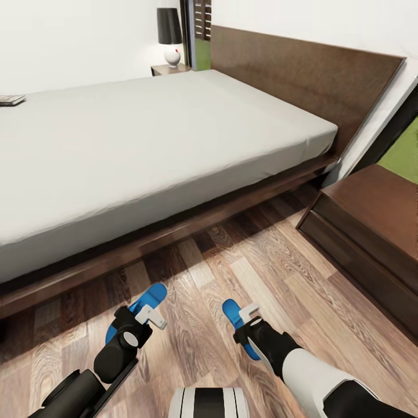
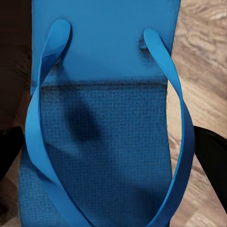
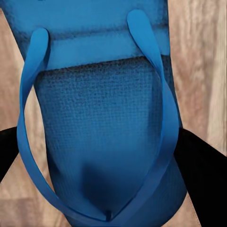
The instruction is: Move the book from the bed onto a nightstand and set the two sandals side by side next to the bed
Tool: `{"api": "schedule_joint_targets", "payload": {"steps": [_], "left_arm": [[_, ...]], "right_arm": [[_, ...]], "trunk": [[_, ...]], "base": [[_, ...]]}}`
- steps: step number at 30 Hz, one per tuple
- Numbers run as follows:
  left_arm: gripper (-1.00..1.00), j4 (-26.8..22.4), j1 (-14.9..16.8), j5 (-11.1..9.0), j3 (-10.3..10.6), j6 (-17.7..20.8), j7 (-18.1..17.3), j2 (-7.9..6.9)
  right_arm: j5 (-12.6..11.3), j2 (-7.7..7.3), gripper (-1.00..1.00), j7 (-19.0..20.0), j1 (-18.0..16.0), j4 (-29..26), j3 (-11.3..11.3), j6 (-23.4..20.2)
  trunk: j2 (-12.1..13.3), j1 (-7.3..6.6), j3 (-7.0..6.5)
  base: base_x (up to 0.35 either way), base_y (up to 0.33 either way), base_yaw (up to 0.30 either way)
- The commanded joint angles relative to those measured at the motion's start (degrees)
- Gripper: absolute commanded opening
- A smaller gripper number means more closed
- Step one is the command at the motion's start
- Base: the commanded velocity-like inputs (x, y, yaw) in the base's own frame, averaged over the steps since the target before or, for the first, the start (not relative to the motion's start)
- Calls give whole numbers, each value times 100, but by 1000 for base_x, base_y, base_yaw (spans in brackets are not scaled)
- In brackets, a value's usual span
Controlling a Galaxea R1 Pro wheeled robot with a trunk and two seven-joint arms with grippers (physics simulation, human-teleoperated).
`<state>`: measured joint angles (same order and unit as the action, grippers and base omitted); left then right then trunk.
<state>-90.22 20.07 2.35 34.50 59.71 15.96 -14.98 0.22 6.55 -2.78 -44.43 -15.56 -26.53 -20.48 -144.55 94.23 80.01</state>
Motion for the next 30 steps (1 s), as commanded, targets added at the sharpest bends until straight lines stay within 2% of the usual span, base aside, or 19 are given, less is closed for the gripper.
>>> {"api": "schedule_joint_targets", "payload": {"steps": [1, 26, 30], "left_arm": [[-100, -5, 5, 18, 14, 29, 4, -5], [-100, 53, 7, 10, -23, 29, 8, -2], [-100, 283, 8, -34, -343, 29, -33, 22]], "right_arm": [[-10, 2, -100, -22, 1, -8, -38, -36], [-4, -22, -100, -21, 5, -21, -21, -35], [-15, -38, -100, -21, 5, -12, -7, -35]], "trunk": [[0, -3, -19], [34, -68, -573], [39, -78, -662]], "base": [[0, 0, 0], [0, 0, 0], [0, 0, 0]]}}
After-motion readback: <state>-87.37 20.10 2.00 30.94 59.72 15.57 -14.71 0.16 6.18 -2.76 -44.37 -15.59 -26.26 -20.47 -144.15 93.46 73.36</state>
